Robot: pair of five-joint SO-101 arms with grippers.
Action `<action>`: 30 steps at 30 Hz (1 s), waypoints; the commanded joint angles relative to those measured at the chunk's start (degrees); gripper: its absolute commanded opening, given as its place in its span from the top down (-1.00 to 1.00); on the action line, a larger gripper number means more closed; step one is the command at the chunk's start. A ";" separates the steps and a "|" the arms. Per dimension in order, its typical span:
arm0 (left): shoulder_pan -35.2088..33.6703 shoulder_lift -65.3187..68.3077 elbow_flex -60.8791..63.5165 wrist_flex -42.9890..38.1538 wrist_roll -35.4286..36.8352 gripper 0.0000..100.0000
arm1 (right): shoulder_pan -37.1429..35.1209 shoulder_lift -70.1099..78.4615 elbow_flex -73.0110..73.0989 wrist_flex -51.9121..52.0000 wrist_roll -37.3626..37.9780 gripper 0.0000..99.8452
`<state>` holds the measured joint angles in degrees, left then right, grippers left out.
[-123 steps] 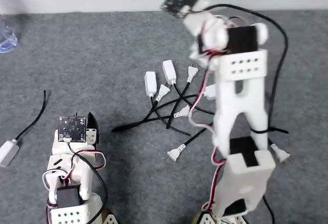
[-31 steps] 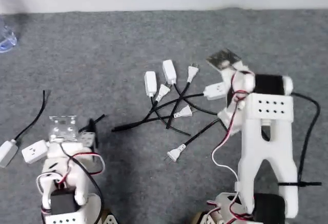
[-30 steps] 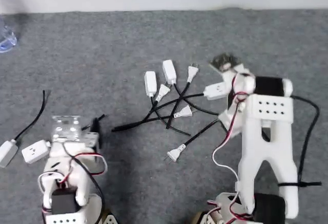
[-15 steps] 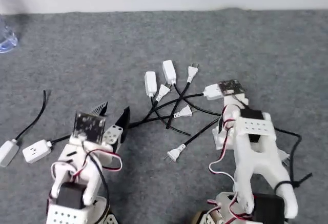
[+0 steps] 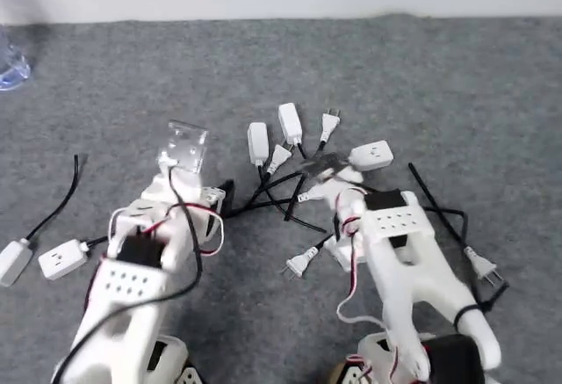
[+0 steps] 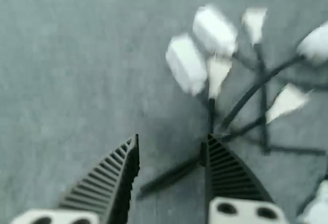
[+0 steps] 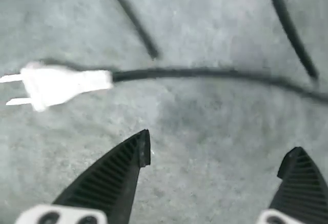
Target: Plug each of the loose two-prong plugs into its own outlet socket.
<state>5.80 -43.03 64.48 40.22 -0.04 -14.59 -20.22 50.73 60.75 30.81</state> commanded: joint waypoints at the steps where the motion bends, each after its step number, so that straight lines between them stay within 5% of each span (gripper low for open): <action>1: -7.56 4.48 -2.42 2.20 0.35 0.63 | -4.70 -5.23 -0.97 5.14 17.93 0.23; 6: -25.05 5.27 3.12 -4.31 0.62 0.63 | -9.98 -12.53 -0.97 13.67 38.51 0.23; 8: -26.46 4.57 6.99 -10.99 0.79 0.63 | -10.24 -13.93 -0.88 16.66 47.30 0.23; 11: -24.88 2.46 7.52 -10.37 0.79 0.63 | -10.07 -13.93 -0.88 18.33 54.95 0.23; 22: -23.30 -0.09 9.10 -10.11 0.79 0.63 | -16.31 -2.86 -1.23 9.98 57.93 0.25; 30: -23.21 -0.09 9.10 -10.11 0.79 0.63 | -17.19 12.70 -8.70 5.32 50.90 0.83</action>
<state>-17.85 -41.80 73.80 31.52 0.13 -31.21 -11.52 46.68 66.73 83.56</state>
